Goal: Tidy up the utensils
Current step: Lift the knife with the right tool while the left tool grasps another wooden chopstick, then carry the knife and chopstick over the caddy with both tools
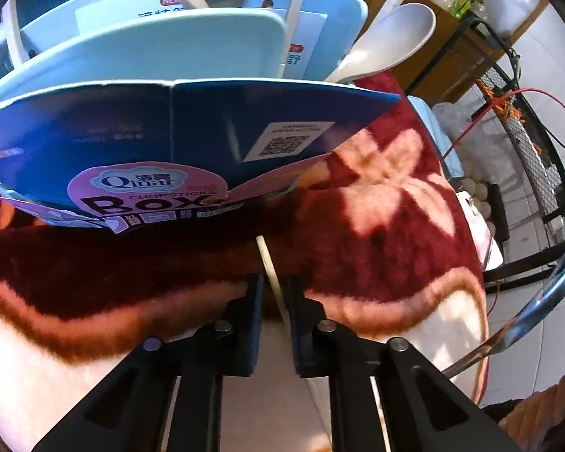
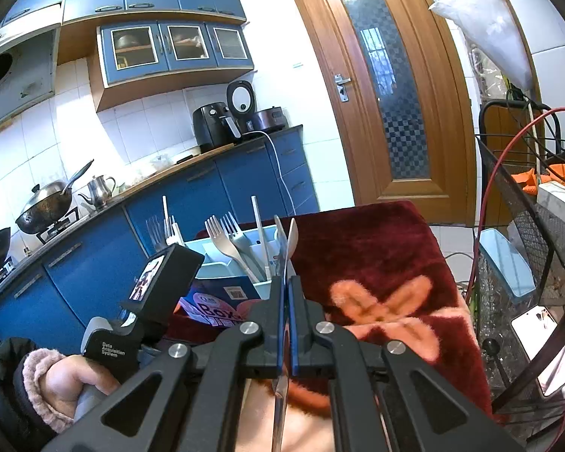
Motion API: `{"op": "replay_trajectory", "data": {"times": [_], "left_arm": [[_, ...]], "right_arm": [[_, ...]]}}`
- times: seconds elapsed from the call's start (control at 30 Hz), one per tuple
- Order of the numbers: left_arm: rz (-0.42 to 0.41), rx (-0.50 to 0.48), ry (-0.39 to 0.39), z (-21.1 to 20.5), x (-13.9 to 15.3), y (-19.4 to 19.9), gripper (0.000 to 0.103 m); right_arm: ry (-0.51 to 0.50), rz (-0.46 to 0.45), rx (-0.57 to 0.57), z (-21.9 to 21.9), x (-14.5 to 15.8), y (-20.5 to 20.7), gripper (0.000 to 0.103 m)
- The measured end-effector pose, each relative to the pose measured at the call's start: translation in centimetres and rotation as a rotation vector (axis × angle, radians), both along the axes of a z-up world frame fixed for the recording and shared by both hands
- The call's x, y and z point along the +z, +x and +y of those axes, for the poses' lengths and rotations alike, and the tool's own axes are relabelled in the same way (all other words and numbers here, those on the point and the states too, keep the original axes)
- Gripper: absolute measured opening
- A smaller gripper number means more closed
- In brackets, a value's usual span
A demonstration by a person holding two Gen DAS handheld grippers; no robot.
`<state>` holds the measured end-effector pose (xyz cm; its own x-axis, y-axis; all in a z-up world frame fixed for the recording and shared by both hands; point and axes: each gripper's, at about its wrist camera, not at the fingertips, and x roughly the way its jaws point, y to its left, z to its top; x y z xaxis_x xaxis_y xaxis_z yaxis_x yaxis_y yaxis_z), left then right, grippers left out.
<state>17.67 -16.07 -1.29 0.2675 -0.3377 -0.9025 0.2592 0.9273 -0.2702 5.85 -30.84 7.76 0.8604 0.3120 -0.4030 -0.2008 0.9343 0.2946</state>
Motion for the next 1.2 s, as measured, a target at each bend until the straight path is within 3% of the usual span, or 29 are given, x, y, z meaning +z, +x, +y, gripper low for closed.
{"op": "replay_trajectory", "data": {"times": [0.27, 0.57, 0.73, 0.97, 1.2], "left_arm": [[-0.034, 0.023, -0.072, 1.3, 0.5, -0.8, 0.005], [-0.225, 0.067, -0.173, 4.8, 5.1, -3.6, 0.005], [-0.395, 0.112, -0.213, 7.5, 10.0, -4.5, 0.004], [-0.673, 0.204, -0.193, 11.3, 16.5, -4.1, 0.004], [-0.916, 0.325, -0.165, 13.9, 19.6, -2.8, 0.004]], "right_arm": [[-0.001, -0.004, 0.006, 0.3, 0.0, -0.1, 0.004], [-0.006, -0.017, 0.0, 0.9, 0.6, -0.3, 0.004], [-0.003, -0.043, -0.004, 1.3, 1.6, -0.1, 0.004], [-0.016, -0.074, -0.001, 2.0, 3.1, 0.7, 0.004], [-0.036, -0.108, -0.016, 2.3, 5.0, 1.8, 0.004]]}}
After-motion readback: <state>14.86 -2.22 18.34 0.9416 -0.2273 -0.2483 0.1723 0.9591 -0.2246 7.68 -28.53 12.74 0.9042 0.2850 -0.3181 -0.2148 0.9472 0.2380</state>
